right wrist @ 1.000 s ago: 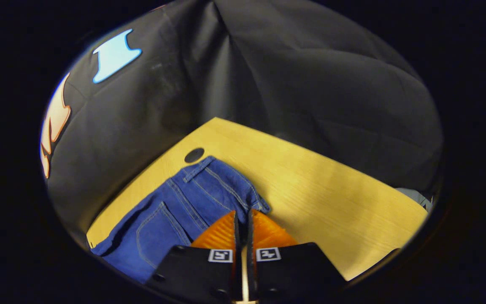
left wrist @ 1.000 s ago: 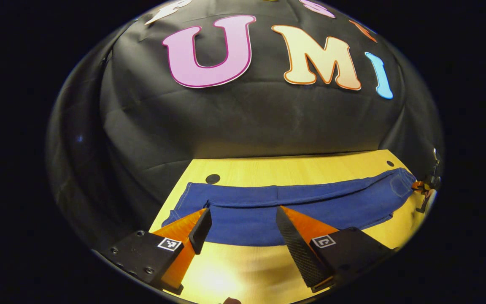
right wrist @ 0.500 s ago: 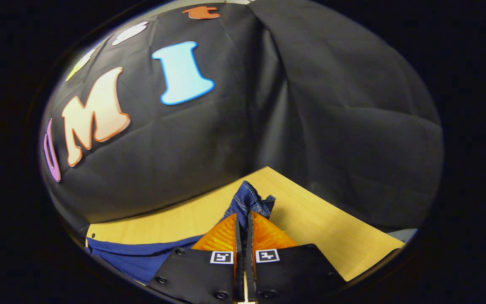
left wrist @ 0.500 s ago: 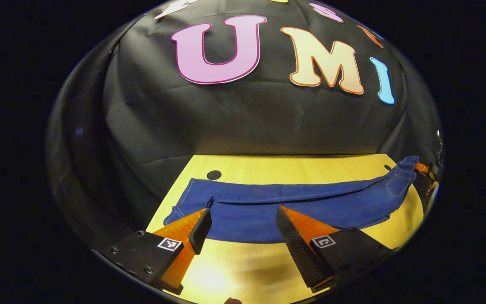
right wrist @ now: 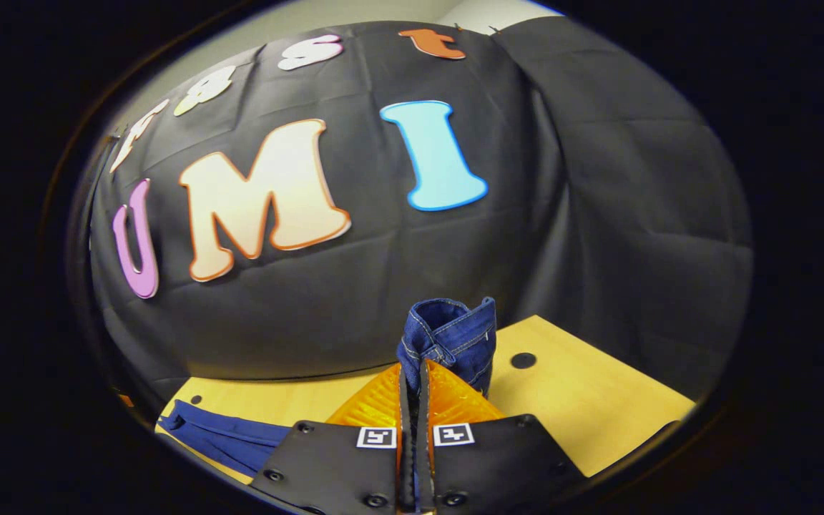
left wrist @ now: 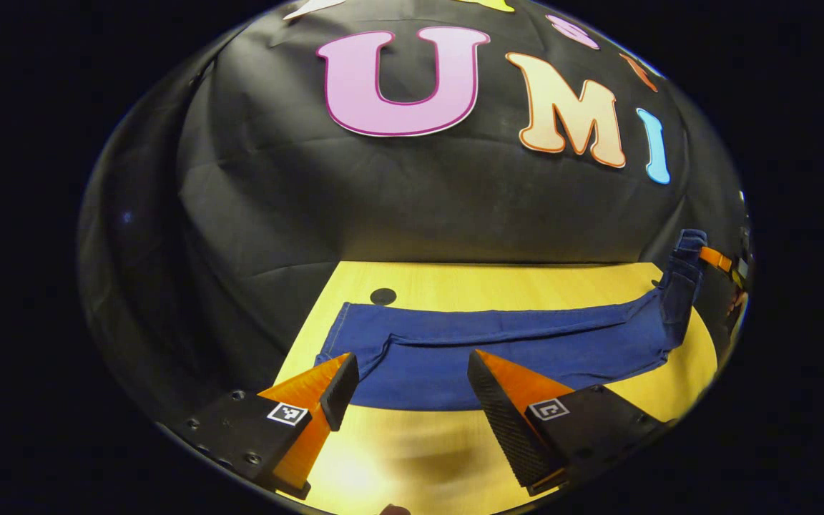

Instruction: Grasp the waist and the cuffs of the jeans and fold them to make the two legs overlap; first hold the waist and fold one-third of the jeans toward the cuffs, then hold the cuffs and fold the remaining one-third in the same direction to finish folding.

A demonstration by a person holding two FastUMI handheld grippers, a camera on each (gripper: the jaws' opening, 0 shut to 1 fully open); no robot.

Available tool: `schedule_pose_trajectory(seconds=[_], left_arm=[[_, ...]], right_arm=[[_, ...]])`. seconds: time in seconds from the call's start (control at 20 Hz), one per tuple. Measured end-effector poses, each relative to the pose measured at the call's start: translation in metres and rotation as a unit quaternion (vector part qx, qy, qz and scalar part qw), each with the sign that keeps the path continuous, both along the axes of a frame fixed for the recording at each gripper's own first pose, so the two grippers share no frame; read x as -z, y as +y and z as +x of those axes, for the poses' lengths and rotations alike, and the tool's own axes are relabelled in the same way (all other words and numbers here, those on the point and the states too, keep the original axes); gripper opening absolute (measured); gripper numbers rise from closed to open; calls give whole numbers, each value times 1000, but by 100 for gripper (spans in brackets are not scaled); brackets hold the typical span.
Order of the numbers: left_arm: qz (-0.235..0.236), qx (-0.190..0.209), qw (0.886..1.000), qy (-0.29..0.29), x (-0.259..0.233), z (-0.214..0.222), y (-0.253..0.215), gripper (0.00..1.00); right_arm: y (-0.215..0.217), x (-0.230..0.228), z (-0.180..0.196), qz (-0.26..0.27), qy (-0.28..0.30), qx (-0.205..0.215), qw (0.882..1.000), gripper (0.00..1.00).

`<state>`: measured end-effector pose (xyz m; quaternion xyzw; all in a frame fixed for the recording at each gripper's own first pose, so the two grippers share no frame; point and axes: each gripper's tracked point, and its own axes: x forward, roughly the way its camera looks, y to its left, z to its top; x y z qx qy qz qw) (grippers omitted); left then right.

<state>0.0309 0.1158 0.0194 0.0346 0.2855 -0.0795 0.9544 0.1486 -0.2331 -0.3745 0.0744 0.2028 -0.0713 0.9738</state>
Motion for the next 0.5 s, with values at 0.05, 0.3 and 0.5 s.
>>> schedule_pose_trajectory(seconds=[0.05,0.3,0.5], left_arm=[[0,3,1000,1,2,2,7,96],[-5,17,1000,8,10,8,38,96],[-10,29,999,19,22,8,58,96]], right_arm=[[-3,2,-2,-1,-2,-7,1000,2],[-6,9,-1,29,-15,-23,999,5],[-3,20,2,82,-16,-42,996,4]])
